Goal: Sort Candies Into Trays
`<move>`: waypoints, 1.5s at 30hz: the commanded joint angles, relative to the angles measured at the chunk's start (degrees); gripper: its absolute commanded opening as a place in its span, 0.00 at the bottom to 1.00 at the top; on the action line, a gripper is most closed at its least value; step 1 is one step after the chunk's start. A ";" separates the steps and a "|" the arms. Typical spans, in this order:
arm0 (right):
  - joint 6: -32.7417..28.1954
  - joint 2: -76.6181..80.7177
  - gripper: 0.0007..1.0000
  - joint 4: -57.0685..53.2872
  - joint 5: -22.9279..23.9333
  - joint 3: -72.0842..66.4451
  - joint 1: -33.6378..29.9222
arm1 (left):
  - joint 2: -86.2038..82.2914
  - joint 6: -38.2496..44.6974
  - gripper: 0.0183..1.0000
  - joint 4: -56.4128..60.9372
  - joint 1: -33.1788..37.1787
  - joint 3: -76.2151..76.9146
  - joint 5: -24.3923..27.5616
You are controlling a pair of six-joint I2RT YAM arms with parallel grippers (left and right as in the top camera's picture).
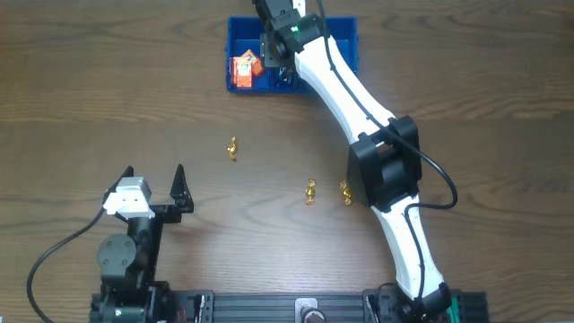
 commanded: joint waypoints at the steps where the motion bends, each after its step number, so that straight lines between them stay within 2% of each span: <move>1: -0.09 -9.20 0.80 -4.46 0.96 0.59 3.19 | -0.37 0.20 1.00 -2.43 0.35 -0.85 0.33; 4: 2.01 -13.33 0.82 -10.05 0.72 0.59 8.57 | -0.37 0.20 1.00 -2.43 0.35 -0.85 0.35; 8: 7.69 -12.13 0.82 -16.44 -1.01 -1.01 15.56 | -0.37 0.20 1.00 -2.43 0.35 -0.85 0.35; 12: 10.56 -7.23 0.82 -15.15 -2.43 -2.10 19.82 | -0.37 0.20 1.00 -2.43 0.35 -0.85 0.35; 18: 15.04 2.23 0.81 -12.50 -6.05 -2.08 21.70 | -0.37 0.20 1.00 -2.43 0.35 -0.85 0.35; 23: 18.29 5.88 0.78 -13.18 -6.38 -2.10 21.57 | -0.37 0.20 1.00 -2.43 0.35 -0.85 0.33; 27: 19.71 7.48 0.73 -13.57 -8.37 -2.10 20.26 | -0.37 0.20 1.00 -2.43 0.35 -0.85 0.33; 30: 20.94 7.56 0.65 -13.55 -8.04 -2.10 20.15 | -0.37 0.20 1.00 -2.43 0.35 -0.85 0.35; 35: 21.16 8.48 0.62 -13.42 -8.11 -2.10 18.93 | -0.37 0.20 1.00 -2.43 0.35 -0.85 0.35; 37: 21.16 8.63 0.55 -13.40 -8.11 -2.10 18.95 | -0.37 0.20 1.00 -2.43 0.35 -0.85 0.35; 41: 21.16 9.86 0.48 -13.35 -8.15 -2.10 18.95 | -0.37 0.20 1.00 -2.43 0.35 -0.85 0.33; 45: 21.16 10.01 0.27 -13.00 -8.37 -2.10 19.06 | -0.37 0.20 1.00 -2.43 0.35 -0.85 0.33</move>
